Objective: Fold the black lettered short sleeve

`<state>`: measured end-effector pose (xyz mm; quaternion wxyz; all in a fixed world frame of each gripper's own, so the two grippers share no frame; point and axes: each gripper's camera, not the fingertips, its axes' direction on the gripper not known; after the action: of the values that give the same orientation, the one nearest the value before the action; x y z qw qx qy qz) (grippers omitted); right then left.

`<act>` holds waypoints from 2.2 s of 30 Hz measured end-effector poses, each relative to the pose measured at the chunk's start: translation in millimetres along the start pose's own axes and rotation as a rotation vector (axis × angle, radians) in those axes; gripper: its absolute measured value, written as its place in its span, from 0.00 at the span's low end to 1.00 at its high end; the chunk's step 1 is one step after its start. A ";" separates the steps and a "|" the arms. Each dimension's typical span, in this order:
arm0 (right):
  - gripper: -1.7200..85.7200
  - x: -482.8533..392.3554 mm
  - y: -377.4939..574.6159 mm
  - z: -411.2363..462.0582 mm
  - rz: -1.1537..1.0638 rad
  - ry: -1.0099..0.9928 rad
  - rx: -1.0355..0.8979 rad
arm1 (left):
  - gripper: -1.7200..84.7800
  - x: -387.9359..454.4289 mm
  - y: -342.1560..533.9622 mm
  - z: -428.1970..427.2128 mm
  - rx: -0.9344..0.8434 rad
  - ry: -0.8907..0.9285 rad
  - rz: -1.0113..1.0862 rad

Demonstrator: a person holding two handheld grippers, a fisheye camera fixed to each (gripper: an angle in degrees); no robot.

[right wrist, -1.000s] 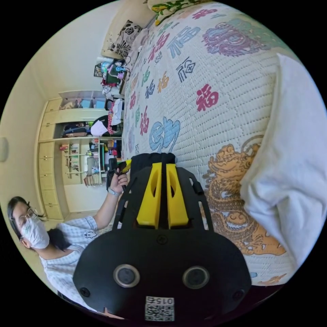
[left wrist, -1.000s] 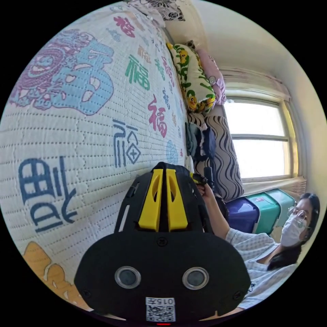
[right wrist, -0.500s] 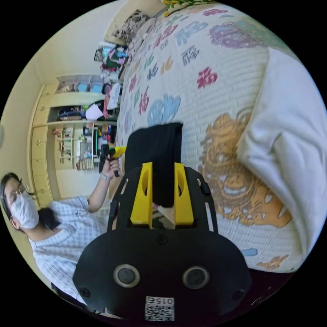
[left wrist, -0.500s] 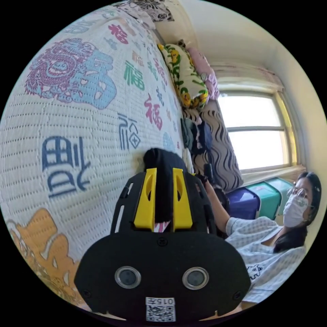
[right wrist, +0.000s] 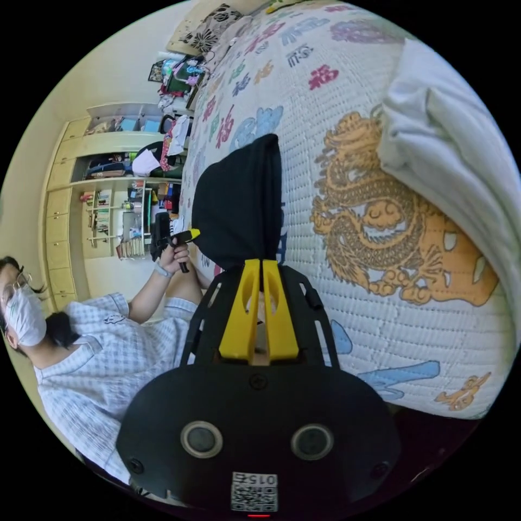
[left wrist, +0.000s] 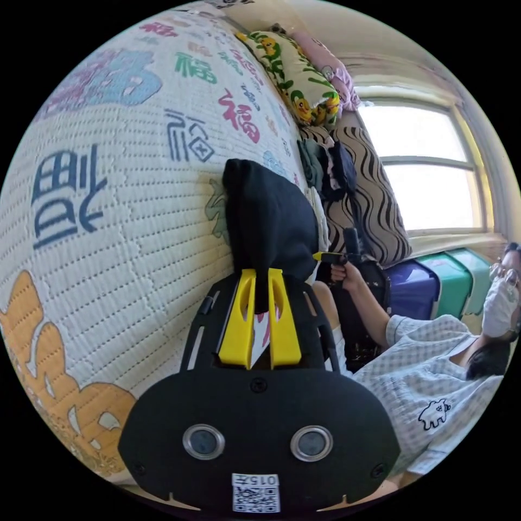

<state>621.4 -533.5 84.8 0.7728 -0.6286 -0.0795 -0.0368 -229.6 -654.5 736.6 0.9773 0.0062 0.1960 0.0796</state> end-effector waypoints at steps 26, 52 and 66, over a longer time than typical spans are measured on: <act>0.02 37.6 -84.8 -18.5 0.014 0.042 0.179 | 0.02 -40.0 -68.2 -42.2 0.233 0.082 -0.185; 0.08 55.1 -74.2 59.1 0.009 0.120 0.209 | 0.06 49.2 -59.1 -64.0 0.244 0.021 -0.150; 0.02 57.0 -1.6 175.7 -0.128 0.075 0.009 | 0.03 161.8 -7.7 -85.4 -0.010 -0.132 0.098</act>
<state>663.8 -359.7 130.6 0.7740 -0.6171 -0.0905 -0.1093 -113.9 -638.1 595.6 0.9831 0.0161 0.1302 0.1278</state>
